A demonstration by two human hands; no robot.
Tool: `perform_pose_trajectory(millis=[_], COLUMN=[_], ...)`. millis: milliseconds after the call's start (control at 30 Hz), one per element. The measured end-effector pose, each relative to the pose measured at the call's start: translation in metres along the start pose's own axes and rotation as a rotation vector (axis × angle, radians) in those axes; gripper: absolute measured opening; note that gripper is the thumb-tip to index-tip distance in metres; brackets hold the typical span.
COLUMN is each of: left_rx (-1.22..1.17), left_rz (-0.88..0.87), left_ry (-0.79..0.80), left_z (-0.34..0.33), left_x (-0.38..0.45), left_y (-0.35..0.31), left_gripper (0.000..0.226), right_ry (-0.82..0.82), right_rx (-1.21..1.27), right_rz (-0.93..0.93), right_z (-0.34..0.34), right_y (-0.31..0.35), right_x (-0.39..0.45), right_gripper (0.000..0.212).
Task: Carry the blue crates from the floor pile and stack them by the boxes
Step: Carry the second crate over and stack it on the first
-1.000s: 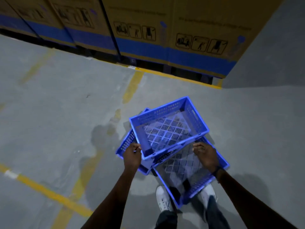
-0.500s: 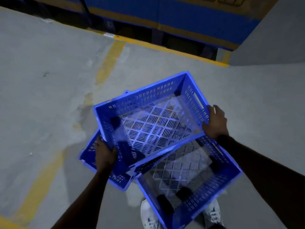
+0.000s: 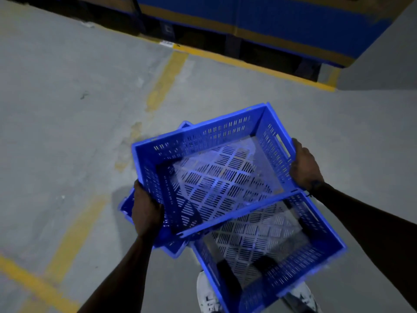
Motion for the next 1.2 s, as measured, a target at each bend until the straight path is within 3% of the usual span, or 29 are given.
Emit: perform_pose_trajectory(millis=[233,500,633,867,1200], left_rx=[0.162,0.198,0.146,-0.084,-0.535], left_rz=[0.135,0.295,0.393,0.626,0.870], left_ry=[0.018,-0.045,-0.100,-0.224,-0.550], left_z=[0.097,0.223,0.267,0.277,0.246], left_x=[-0.081,-0.296,-0.421,-0.627,-0.802], left_y=[-0.003,-0.023,-0.032,-0.018,0.047], left_gripper=[0.087,0.079,0.079,0.072,0.062], right_ry=[0.168,0.252,0.304,0.399,0.467], right_rx=[0.031,0.122,0.102,0.017,-0.219], right_rz=[0.083,0.229,0.326,0.595,0.984], right_z=[0.030,0.114,0.150,0.223,0.182], right_y=[0.045,0.131,0.169,0.289,0.468], right_x=[-0.066,-0.210,-0.268,-0.405,-0.578], right_gripper=[0.086,0.073,0.079,0.063,0.060])
Point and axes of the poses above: each hand's wrist, its own x-axis towards the middle knuckle, its own z-axis out of the back of the hand, y = z × x, the point moved 2 cm from there along x, towards the middle knuckle, and after that the axes turned 11 degrees about y, right-handed, at the moved point
